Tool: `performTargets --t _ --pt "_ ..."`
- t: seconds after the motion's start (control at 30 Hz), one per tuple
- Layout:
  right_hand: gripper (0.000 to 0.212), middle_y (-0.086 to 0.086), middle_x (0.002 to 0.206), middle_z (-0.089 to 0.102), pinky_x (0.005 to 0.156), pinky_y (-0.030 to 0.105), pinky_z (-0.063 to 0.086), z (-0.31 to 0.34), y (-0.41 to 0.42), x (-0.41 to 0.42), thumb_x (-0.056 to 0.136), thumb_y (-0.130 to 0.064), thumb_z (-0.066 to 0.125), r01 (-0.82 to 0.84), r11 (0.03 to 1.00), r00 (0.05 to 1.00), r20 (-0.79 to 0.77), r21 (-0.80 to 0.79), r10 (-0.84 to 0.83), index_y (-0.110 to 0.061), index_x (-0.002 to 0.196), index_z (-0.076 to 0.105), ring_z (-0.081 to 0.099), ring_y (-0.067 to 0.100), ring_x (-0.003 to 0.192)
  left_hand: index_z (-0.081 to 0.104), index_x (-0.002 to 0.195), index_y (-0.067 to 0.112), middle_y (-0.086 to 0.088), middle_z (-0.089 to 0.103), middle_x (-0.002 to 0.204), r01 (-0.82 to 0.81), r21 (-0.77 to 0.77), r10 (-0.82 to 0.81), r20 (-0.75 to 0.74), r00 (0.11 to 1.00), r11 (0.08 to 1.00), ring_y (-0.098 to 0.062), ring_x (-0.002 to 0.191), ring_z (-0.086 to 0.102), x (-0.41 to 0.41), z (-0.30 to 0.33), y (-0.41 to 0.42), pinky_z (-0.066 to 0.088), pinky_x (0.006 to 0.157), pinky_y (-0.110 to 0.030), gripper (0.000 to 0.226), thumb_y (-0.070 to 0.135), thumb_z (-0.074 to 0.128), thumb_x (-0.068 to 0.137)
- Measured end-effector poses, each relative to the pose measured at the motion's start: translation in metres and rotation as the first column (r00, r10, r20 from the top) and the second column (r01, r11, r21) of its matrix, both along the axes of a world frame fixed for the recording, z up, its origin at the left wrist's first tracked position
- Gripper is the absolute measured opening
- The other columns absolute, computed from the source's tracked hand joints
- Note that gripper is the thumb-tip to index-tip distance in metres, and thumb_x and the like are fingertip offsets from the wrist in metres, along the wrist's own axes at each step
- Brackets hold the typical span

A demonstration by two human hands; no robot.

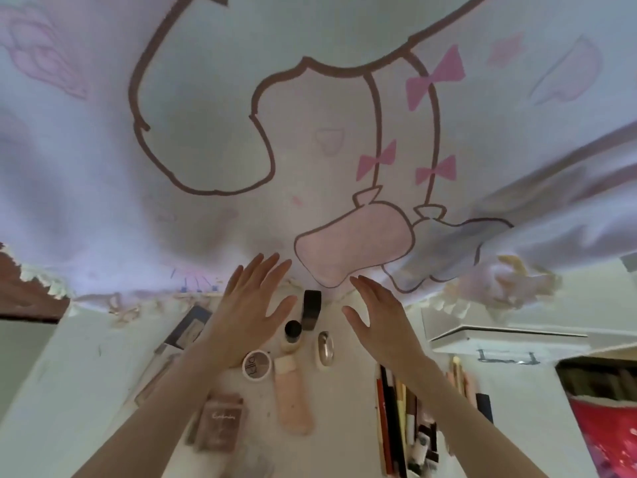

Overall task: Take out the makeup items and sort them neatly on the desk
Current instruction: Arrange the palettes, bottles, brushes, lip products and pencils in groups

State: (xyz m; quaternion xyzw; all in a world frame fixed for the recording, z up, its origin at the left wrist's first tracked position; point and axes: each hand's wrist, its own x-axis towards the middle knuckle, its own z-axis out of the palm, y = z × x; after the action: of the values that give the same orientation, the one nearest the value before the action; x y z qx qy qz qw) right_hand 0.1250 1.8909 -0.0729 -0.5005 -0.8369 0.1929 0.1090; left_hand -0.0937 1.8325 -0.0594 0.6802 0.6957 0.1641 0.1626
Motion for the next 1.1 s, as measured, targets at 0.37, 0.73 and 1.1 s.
performTargets --t 0.37,0.73,1.1 --pt "0.049 -0.001 0.145 0.04 0.108 0.027 0.026 -0.056 0.008 -0.009 0.096 -0.034 0.046 -0.041 0.994 0.99 -0.131 0.103 0.055 -0.019 0.141 0.036 0.037 0.015 0.131 0.019 0.147 0.026 0.002 0.018 0.155 -0.039 0.148 0.052 -0.081 0.995 0.988 -0.016 0.144 0.009 -0.023 -0.058 -0.01 0.005 0.116 -0.036 0.065 0.055 0.02 0.089" --pt "0.044 0.002 0.142 0.041 0.103 0.025 0.027 -0.054 -0.058 0.008 0.098 -0.027 0.041 0.005 0.966 0.942 -0.325 0.257 0.081 -0.017 0.141 0.035 0.038 0.018 0.128 0.019 0.147 0.025 0.005 0.022 0.153 -0.083 0.261 0.116 -0.115 0.987 0.962 -0.013 0.142 0.013 -0.008 -0.072 -0.101 0.011 0.116 -0.033 0.055 0.036 0.038 0.097" --pt "0.042 -0.001 0.14 0.041 0.099 0.02 0.027 -0.033 -0.137 -0.096 0.097 -0.026 0.044 -0.278 0.878 0.872 -0.281 0.389 0.401 -0.018 0.138 0.039 0.036 0.016 0.128 0.025 0.146 0.025 0.0 0.026 0.152 -0.192 0.3 0.271 -0.248 0.93 0.934 -0.019 0.141 0.019 -0.075 -0.076 -0.216 0.016 0.115 -0.036 0.052 0.038 0.038 0.097"
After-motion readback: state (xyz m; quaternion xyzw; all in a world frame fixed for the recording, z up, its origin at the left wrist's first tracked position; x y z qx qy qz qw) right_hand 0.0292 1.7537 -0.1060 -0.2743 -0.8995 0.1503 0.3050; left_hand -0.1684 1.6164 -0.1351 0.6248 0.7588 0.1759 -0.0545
